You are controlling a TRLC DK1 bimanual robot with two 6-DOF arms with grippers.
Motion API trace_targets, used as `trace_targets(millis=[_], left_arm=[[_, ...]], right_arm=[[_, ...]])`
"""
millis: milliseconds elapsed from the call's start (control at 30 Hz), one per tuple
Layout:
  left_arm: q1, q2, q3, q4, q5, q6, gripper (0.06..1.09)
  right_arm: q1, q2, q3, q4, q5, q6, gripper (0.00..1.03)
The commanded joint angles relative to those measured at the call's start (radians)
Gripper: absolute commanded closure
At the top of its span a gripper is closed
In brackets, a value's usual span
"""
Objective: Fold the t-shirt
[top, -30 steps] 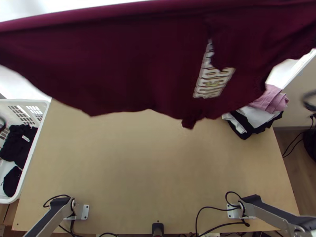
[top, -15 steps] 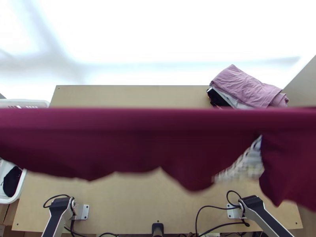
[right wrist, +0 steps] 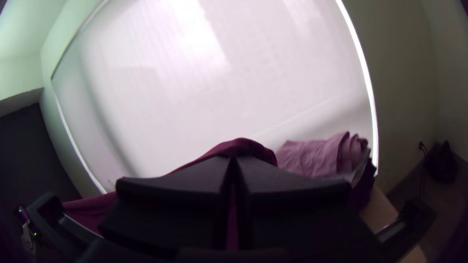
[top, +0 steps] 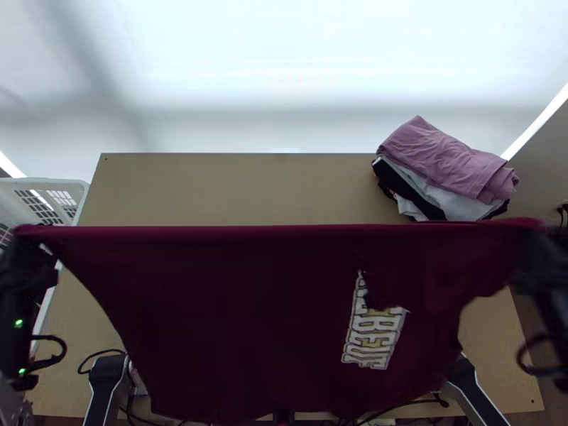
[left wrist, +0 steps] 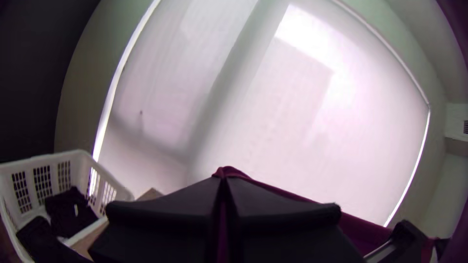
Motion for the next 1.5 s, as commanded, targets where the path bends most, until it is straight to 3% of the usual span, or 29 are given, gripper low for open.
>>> trace_targets(millis=[0, 333, 567, 833, 1233, 1467], left_arm=[[0.004, 0.032, -0.061, -0.006, 0.012, -0.043, 1.05], [-0.003, 0.251, -0.176, 0.113, 0.062, -0.075, 1.05], [0.029, 0.446, -0.179, 0.172, 0.156, -0.081, 1.05], [0.098, 0.734, -0.088, 0.191, 0.211, -0.084, 1.05], [0.130, 1.132, 0.152, 0.199, 0.208, -0.095, 1.05], [0.133, 1.282, 0.306, 0.204, 0.168, -0.124, 1.05]], right_arm=[[0.022, -0.040, -0.190, 0.125, 0.037, 0.034, 1.00], [0.008, 0.214, -0.388, 0.432, -0.069, 0.025, 1.00], [-0.078, 0.464, -0.349, 0.480, -0.150, 0.025, 1.00], [-0.153, 0.696, -0.282, 0.561, -0.150, 0.020, 1.00], [-0.145, 1.020, -0.079, 0.595, -0.129, 0.030, 1.00], [-0.133, 1.243, 0.184, 0.420, -0.109, 0.066, 1.00]])
